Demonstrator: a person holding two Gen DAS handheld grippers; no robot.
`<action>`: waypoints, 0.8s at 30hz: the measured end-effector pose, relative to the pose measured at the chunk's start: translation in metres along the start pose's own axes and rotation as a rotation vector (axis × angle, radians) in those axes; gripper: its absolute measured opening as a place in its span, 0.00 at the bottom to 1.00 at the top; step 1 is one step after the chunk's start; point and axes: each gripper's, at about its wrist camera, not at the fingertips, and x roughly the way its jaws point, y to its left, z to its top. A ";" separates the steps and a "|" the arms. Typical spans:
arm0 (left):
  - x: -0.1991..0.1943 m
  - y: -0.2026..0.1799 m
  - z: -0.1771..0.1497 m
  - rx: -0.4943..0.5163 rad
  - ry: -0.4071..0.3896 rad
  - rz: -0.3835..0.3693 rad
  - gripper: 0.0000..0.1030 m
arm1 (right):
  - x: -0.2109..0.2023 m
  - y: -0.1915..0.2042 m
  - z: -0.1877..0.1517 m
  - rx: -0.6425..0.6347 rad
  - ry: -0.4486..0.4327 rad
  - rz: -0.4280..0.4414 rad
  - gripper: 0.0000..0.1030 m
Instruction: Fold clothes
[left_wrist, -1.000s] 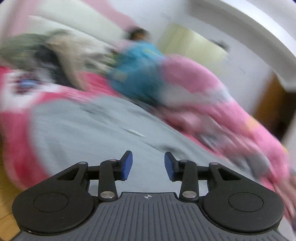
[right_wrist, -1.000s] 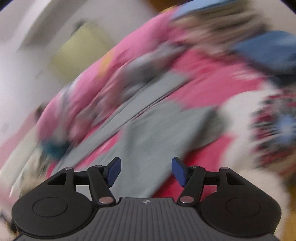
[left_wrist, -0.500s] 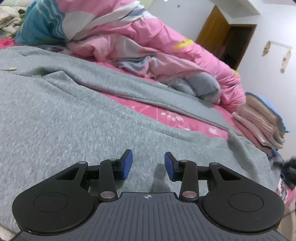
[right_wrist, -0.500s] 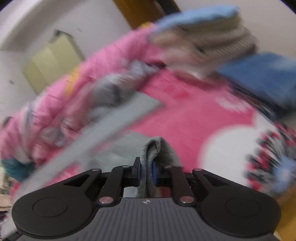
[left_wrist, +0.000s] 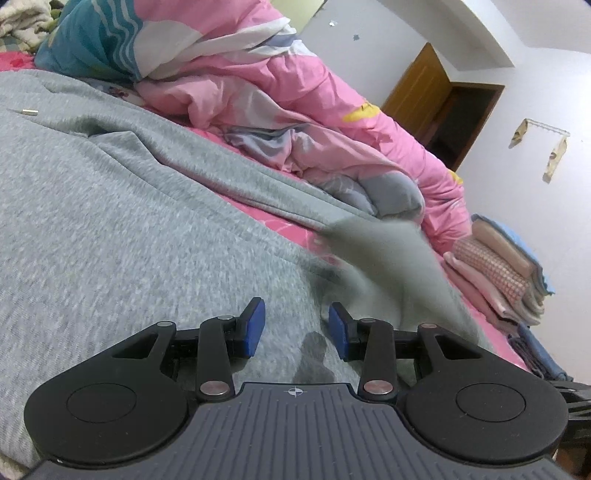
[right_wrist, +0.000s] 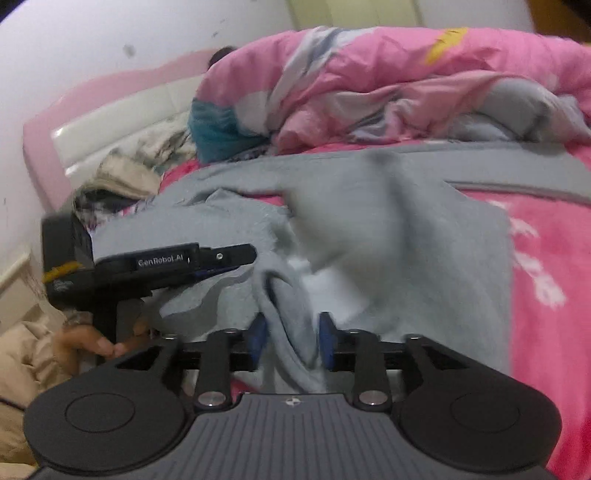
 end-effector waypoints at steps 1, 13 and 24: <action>0.000 0.000 0.000 0.002 -0.003 0.000 0.37 | -0.011 -0.005 -0.001 0.031 -0.017 0.006 0.45; -0.004 0.010 0.003 -0.086 -0.011 -0.061 0.41 | -0.030 -0.029 0.002 0.185 -0.065 0.049 0.58; -0.014 0.025 0.006 -0.197 -0.064 -0.088 0.41 | 0.038 0.031 0.031 0.017 -0.020 0.138 0.63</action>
